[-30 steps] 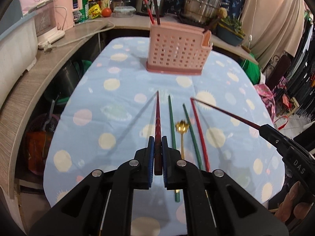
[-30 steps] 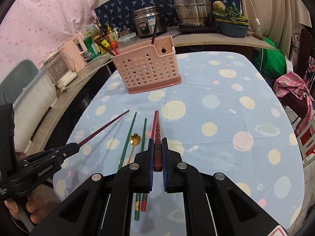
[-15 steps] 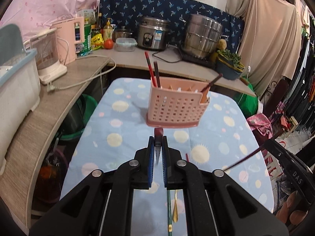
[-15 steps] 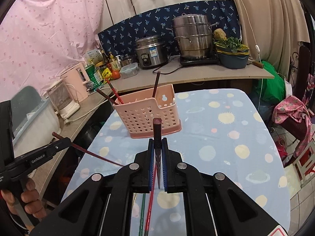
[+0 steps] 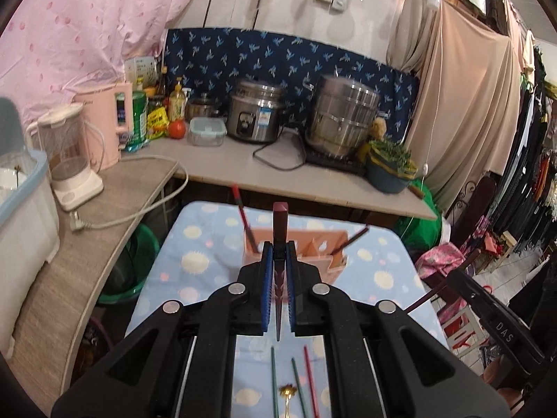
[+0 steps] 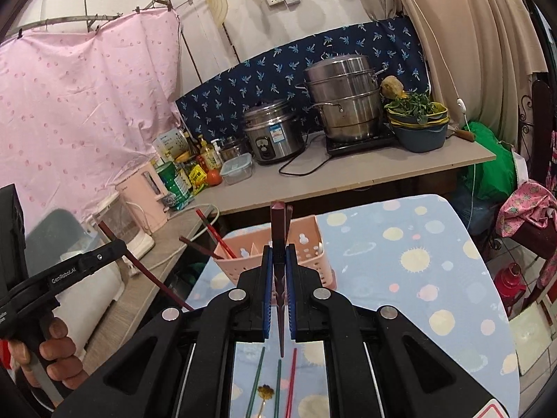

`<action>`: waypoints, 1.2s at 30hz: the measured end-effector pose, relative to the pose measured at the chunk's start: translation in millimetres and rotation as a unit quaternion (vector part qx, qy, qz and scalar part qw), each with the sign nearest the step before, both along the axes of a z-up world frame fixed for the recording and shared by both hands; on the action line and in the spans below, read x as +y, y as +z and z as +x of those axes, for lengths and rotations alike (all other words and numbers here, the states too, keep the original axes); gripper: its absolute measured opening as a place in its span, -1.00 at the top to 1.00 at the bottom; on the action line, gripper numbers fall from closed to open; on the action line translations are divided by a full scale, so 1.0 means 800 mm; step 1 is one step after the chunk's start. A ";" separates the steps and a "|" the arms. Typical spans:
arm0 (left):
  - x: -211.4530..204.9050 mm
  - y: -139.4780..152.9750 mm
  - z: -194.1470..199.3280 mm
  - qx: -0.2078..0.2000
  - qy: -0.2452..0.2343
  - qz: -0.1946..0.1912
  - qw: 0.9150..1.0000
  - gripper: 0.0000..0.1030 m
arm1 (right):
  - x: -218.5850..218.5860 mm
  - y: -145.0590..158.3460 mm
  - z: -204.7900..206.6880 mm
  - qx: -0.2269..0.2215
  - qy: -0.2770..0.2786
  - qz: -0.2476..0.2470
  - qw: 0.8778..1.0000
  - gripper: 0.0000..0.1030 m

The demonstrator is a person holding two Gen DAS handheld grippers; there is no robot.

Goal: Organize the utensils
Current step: 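Lift both dark red chopsticks into the pink basket and open both tools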

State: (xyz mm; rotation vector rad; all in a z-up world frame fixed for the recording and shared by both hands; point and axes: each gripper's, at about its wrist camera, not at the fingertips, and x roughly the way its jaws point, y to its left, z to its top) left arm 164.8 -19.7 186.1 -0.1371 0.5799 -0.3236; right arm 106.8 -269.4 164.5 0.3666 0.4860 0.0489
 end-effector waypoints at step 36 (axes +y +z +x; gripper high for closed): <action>-0.037 -0.013 0.146 -0.012 0.034 0.020 0.999 0.86 | 0.010 -0.030 0.200 0.035 -0.010 0.009 0.999 0.86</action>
